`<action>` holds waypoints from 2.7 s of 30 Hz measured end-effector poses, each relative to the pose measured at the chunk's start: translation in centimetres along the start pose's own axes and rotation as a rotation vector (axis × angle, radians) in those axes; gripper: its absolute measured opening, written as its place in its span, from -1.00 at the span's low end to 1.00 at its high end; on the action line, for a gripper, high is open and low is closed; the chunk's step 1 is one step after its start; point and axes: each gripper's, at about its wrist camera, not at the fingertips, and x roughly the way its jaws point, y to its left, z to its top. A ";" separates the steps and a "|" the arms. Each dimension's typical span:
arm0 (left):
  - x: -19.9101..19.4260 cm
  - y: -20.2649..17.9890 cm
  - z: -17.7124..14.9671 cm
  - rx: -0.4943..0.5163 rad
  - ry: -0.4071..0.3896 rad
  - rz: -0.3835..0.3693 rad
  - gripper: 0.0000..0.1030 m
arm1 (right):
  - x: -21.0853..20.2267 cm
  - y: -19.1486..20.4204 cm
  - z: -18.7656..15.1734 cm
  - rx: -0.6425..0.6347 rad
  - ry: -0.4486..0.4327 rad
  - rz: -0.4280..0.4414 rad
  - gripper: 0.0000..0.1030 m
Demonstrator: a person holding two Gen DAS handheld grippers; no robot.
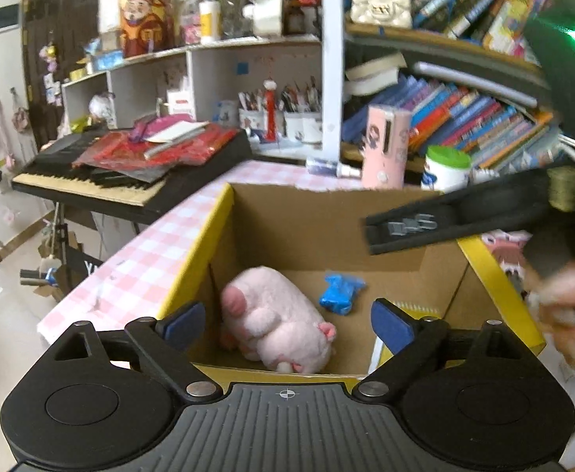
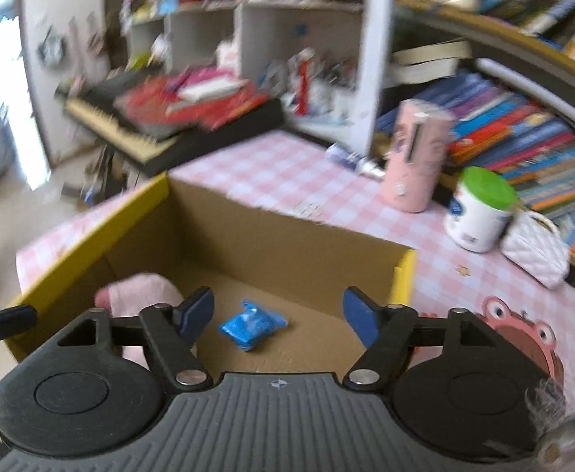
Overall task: Organize objects
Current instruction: 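Open the right tool to release the blue item into the yellow box, then withdraw both open tools from the yellow box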
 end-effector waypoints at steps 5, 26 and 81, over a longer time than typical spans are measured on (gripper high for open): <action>-1.8 1.3 -0.2 -0.039 -0.035 0.011 0.83 | -3.5 0.0 -1.6 0.070 -0.070 -0.073 0.43; -7.8 4.0 -6.6 -0.102 0.021 0.016 0.92 | -12.1 5.6 -12.7 0.057 -0.102 -0.316 0.75; -9.9 -8.5 -10.4 0.161 0.137 -0.253 0.92 | -20.6 -2.2 -23.8 0.296 0.049 -0.546 0.88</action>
